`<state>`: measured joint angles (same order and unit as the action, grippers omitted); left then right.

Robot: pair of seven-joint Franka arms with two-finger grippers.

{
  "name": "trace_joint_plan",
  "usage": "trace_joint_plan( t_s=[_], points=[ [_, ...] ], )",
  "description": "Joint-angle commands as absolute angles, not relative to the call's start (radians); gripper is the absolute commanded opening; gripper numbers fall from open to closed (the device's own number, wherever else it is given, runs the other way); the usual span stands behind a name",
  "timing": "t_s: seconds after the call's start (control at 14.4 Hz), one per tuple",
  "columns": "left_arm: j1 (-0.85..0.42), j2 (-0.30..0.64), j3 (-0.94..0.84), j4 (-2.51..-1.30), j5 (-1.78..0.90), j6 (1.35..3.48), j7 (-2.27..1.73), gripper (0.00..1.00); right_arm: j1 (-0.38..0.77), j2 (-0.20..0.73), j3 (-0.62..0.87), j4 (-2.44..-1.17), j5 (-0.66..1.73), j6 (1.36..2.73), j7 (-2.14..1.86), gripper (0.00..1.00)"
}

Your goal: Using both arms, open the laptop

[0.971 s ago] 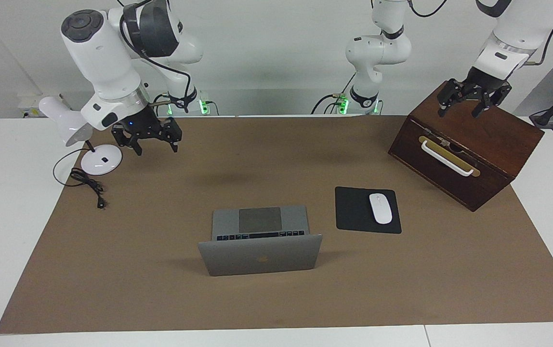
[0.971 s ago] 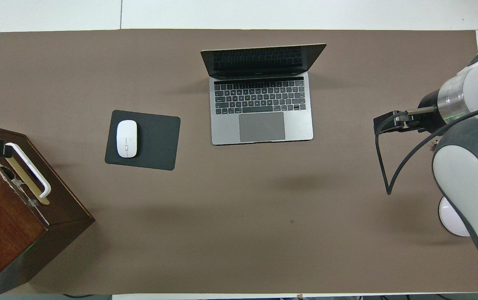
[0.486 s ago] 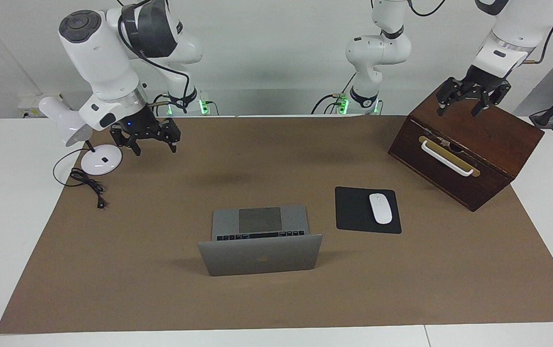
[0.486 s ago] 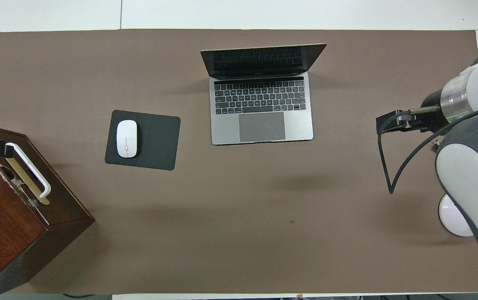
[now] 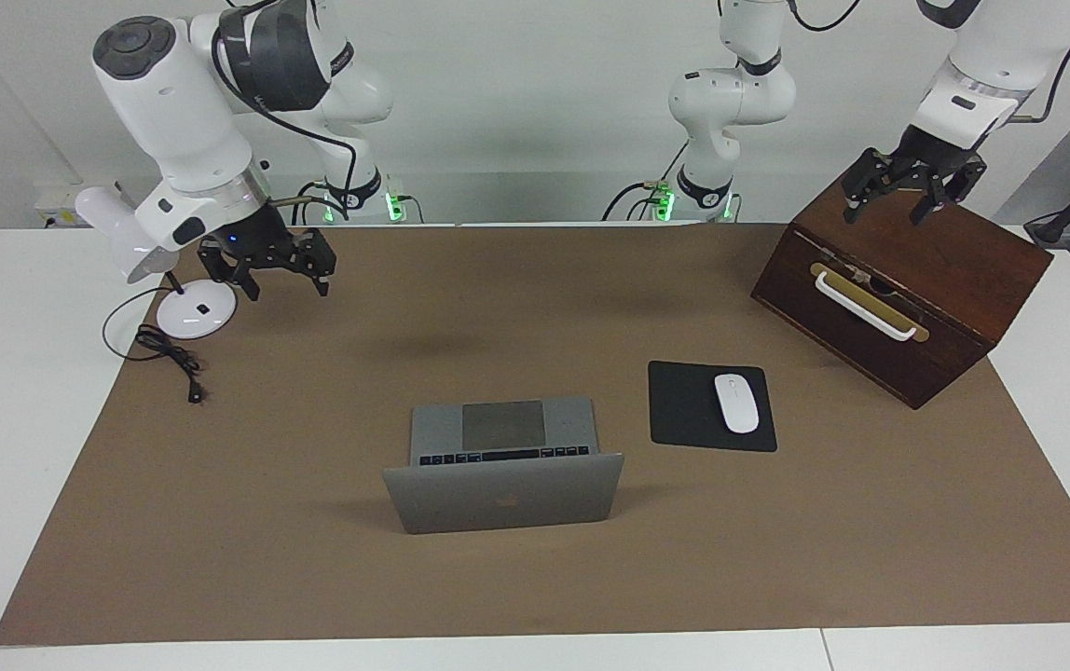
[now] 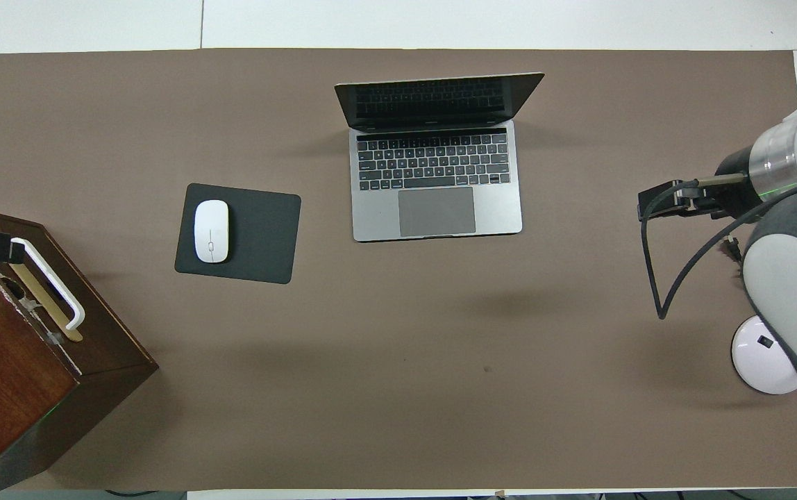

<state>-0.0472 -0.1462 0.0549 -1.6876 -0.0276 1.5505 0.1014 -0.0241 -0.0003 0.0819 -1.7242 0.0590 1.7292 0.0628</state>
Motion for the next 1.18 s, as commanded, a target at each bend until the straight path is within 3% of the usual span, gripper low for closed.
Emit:
trace_joint_plan(
  t_s=[0.0,0.35,1.11],
  points=[
    [-0.057,-0.166,0.057,-1.697,-0.009,1.532,0.097,1.00,-0.031,-0.011,0.066,-1.692,0.044,1.698,0.041,1.00],
    [-0.057,-0.166,0.057,-1.697,-0.009,1.532,0.097,1.00,-0.029,-0.015,0.029,-1.617,0.061,1.589,0.043,1.00],
    [-0.057,-0.166,0.057,-1.697,-0.009,1.528,0.097,1.00,-0.029,-0.021,0.029,-1.609,0.060,1.574,0.044,1.00]
  ],
)
